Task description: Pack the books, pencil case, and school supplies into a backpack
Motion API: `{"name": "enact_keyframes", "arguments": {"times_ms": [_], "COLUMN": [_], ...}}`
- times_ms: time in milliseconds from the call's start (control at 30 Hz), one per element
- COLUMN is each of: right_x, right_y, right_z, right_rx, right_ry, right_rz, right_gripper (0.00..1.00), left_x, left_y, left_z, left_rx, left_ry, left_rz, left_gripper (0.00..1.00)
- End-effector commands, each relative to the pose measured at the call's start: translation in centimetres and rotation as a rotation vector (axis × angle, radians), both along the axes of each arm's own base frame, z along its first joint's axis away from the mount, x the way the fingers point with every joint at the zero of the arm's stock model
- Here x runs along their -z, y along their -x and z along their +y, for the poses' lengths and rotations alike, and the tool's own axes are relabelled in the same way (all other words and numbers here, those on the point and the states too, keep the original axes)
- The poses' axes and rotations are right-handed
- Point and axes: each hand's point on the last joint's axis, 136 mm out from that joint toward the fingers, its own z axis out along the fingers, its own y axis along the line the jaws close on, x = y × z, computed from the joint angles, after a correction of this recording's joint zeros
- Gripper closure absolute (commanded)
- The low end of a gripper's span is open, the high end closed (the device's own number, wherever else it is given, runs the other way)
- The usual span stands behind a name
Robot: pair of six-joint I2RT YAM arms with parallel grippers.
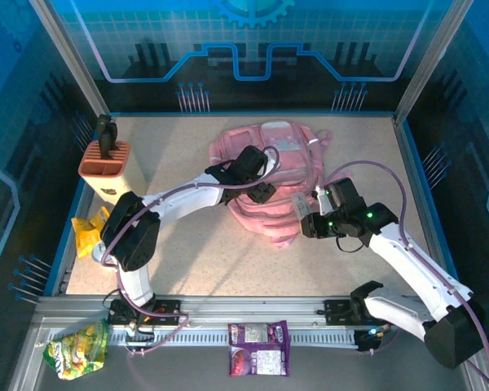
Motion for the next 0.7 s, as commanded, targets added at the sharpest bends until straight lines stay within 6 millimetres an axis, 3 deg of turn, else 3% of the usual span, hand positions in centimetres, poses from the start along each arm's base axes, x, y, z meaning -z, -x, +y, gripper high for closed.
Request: {"name": "enact_keyframes", "arguments": {"times_ms": [0, 100, 200, 367, 467, 667], "right_x": [-0.4, -0.4, -0.5, -0.8, -2.1, -2.6], "right_y": [-0.2, -0.3, -0.6, -2.0, -3.8, -6.5], "right_z": [0.2, 0.1, 0.2, 0.4, 0.6, 0.8], "right_rx": [-0.010, -0.010, -0.009, 0.004, 0.016, 0.038], "right_ry": [-0.023, -0.022, -0.026, -0.031, -0.035, -0.053], "right_rz": [-0.010, -0.012, -0.014, -0.023, -0.055, -0.090], "right_gripper": [0.62, 0.62, 0.62, 0.61, 0.61, 0.62], "left_x": [-2.2, -2.5, -2.7, -3.5, -4.4, -7.5], "left_y": [-2.0, -2.4, -2.7, -1.9, -1.0, 1.2], "left_z": [0.0, 0.2, 0.2, -0.8, -1.3, -2.1], "left_rx": [-0.020, -0.026, -0.037, -0.043, -0.059, -0.143], "left_ry": [0.017, 0.046, 0.050, 0.132, 0.182, 0.343], "left_rz": [-0.050, -0.040, -0.031, 0.024, 0.040, 0.072], "left_gripper": [0.32, 0.38, 0.57, 0.97, 1.00, 1.00]}}
